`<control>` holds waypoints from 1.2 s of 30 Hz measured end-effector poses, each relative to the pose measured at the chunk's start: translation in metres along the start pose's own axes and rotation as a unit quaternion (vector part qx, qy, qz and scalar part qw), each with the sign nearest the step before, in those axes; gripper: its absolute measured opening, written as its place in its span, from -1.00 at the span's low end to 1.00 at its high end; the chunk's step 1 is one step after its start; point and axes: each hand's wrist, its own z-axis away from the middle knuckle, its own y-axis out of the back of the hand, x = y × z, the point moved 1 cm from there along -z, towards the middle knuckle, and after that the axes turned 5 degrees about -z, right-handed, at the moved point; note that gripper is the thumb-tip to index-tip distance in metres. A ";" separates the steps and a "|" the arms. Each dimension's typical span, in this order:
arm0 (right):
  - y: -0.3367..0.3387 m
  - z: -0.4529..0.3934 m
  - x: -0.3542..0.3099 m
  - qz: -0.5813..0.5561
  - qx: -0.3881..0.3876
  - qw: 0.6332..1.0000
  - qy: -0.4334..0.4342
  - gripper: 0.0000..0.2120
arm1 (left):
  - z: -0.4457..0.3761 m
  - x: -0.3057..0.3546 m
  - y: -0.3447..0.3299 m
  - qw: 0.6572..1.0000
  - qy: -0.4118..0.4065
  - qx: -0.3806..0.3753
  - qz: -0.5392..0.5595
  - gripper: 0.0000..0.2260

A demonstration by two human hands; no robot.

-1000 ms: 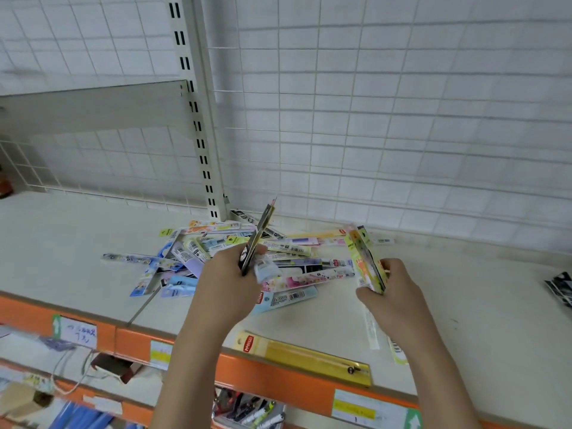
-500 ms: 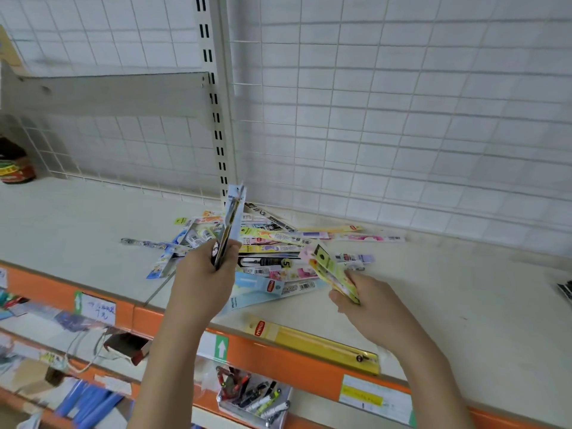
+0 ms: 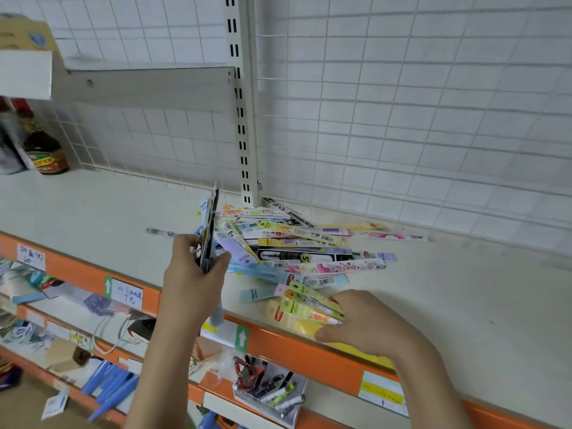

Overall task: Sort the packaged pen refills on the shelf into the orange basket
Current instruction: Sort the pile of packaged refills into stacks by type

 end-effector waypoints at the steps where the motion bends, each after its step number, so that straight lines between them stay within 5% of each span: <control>1: 0.001 -0.001 0.000 0.004 0.009 1.000 -0.004 -0.46 | 0.000 0.000 0.001 1.000 0.005 0.005 0.005 -0.80; 4: 0.007 -0.005 0.004 0.006 0.067 0.998 -0.005 -0.76 | 0.000 -0.001 0.000 1.000 -0.001 0.003 -0.006 -0.93; 7: 0.019 -0.007 0.012 -0.025 0.127 0.992 0.004 -0.91 | -0.004 -0.004 -0.001 0.999 0.013 0.001 -0.033 -0.72; 13: 0.035 -0.005 0.018 -0.009 0.219 0.976 -0.006 -0.78 | -0.023 -0.009 -0.009 0.998 0.054 -0.031 0.002 -0.84; 19: 0.035 -0.007 0.021 -0.041 0.210 0.976 -0.037 -0.72 | -0.047 -0.005 -0.009 0.994 0.002 -0.016 -0.113 -0.64; 25: 0.033 -0.019 0.022 -0.064 0.238 0.968 -0.053 -0.79 | -0.090 -0.019 -0.017 0.962 -0.028 -0.056 -0.266 -0.96; 31: 0.030 -0.035 0.017 -0.079 0.240 0.966 -0.056 -0.81 | -0.121 -0.037 -0.033 0.921 -0.090 -0.167 -0.341 -0.75; 36: 0.027 -0.052 0.010 -0.078 0.230 0.969 -0.054 -0.82 | -0.129 -0.048 -0.039 0.920 -0.081 -0.178 -0.340 -0.88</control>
